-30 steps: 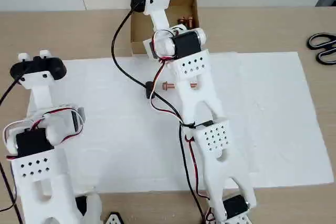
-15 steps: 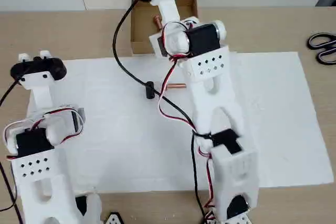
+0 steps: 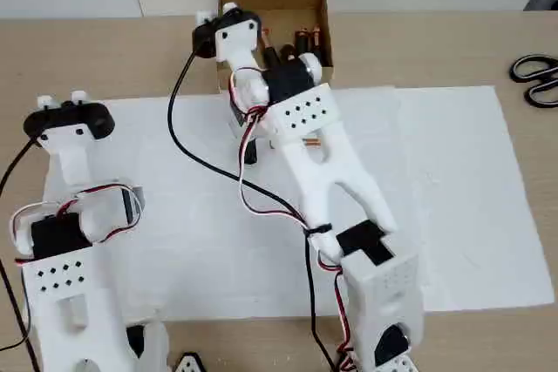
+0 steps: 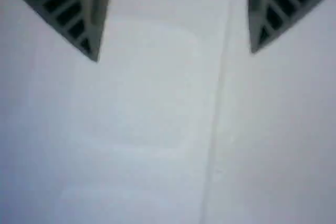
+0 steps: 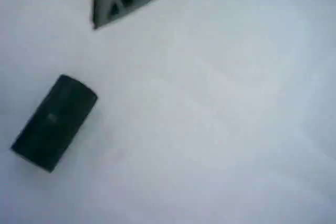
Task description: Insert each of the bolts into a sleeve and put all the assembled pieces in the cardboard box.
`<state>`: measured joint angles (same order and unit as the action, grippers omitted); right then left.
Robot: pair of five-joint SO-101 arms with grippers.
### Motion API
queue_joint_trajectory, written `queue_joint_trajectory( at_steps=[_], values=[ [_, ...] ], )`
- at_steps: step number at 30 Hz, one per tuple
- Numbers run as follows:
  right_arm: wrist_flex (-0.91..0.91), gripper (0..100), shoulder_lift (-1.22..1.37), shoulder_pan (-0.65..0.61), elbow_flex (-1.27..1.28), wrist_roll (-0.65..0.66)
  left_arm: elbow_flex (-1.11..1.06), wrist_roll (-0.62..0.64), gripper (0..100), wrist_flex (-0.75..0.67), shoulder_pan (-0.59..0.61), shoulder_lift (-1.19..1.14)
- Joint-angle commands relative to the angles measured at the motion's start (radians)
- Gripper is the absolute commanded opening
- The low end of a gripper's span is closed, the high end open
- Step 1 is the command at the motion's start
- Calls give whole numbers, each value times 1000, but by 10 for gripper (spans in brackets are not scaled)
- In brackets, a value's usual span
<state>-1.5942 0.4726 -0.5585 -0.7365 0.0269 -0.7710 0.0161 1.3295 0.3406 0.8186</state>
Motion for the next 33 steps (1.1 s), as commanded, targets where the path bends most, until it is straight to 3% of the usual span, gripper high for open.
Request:
queue_joint_trajectory(
  at_steps=[1, 33],
  values=[
    [38, 194, 50, -22, -5, 9, 2, 3, 179, -5, 3, 18],
    [222, 193, 349, -51, -5, 2, -1, 3, 179, -5, 2, 18]
  ],
)
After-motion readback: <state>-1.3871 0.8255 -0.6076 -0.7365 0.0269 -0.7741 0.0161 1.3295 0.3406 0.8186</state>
